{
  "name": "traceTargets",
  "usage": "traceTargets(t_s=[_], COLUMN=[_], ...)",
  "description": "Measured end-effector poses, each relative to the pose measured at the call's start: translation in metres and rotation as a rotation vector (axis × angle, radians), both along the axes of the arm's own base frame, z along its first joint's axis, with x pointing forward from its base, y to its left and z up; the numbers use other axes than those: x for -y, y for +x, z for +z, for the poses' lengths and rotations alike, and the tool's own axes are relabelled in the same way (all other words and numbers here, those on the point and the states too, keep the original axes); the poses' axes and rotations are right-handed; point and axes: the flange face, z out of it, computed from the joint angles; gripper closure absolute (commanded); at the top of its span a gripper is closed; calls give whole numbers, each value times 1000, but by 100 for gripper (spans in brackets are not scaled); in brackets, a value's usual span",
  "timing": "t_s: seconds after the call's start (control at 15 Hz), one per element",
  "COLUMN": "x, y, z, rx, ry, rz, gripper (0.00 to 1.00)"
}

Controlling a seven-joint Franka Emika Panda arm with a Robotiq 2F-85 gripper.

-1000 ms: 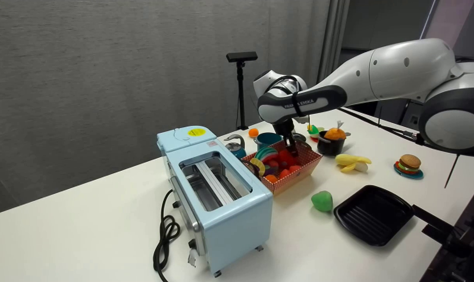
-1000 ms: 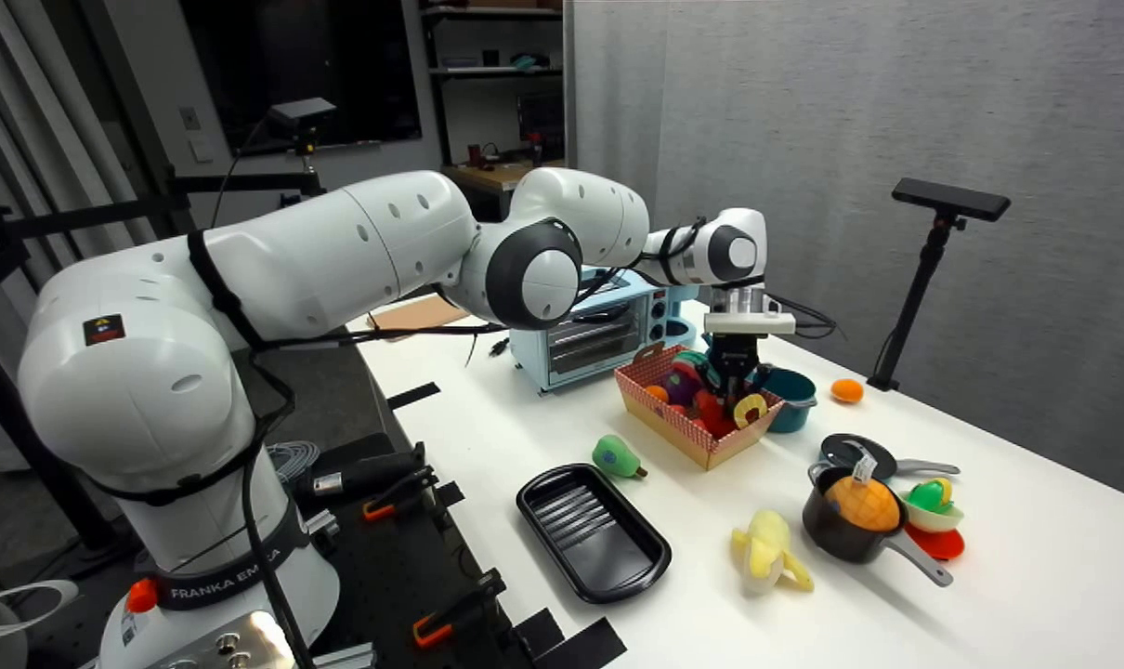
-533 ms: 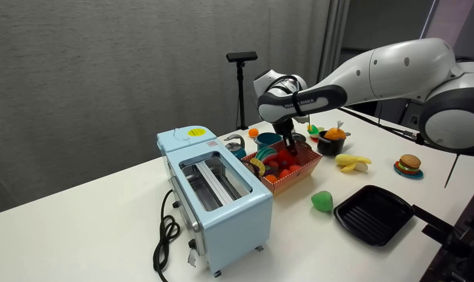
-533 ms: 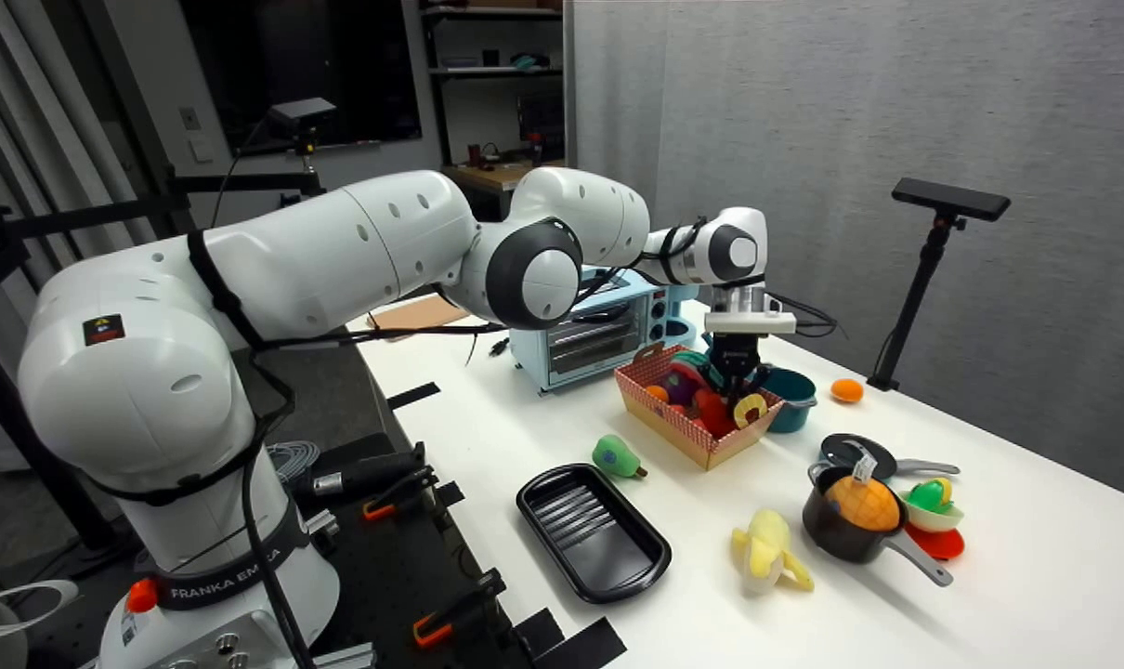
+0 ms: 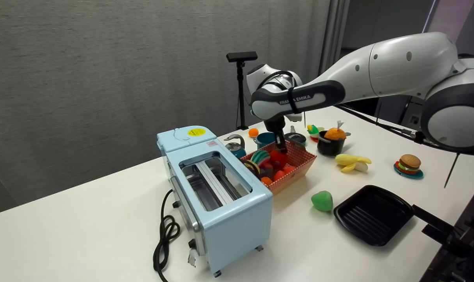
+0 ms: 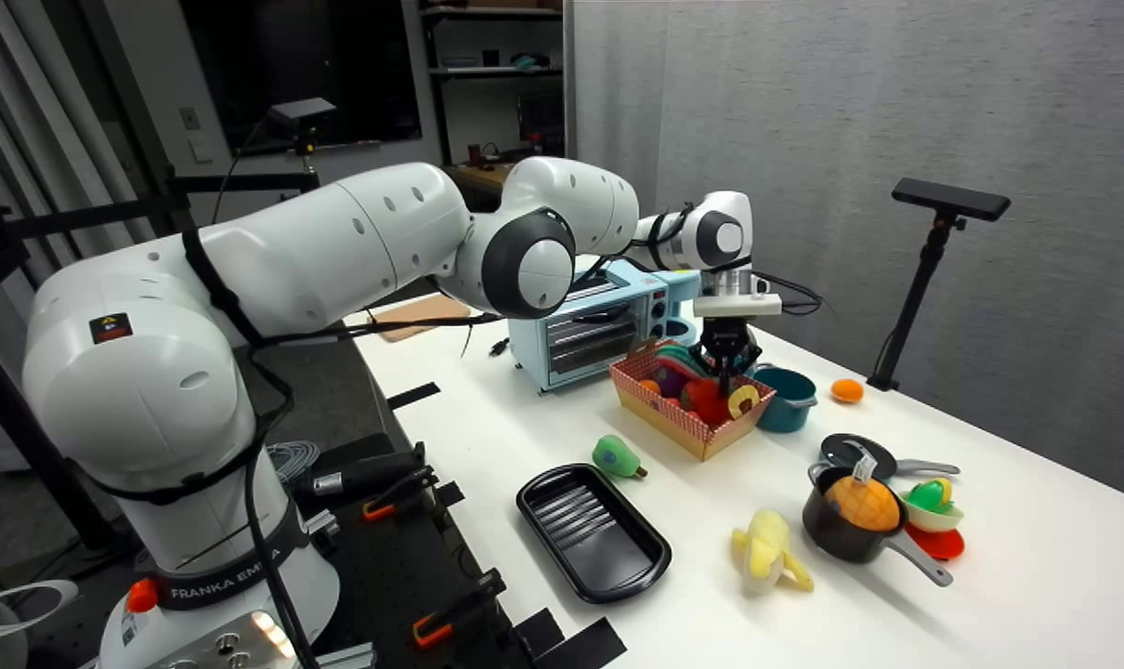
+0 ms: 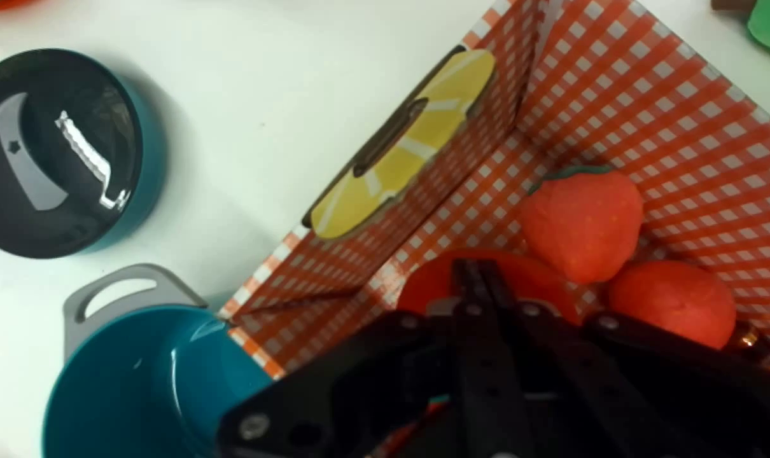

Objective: Put the red plush toy on the black tray

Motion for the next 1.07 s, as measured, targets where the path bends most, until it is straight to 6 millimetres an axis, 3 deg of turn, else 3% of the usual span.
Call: traceTargets(t_s=[0.67, 1.07], x=[-18, -23], y=[2, -1], z=[36, 76], rx=[33, 99], ry=[35, 89], rz=[-1, -2], gripper=[99, 99])
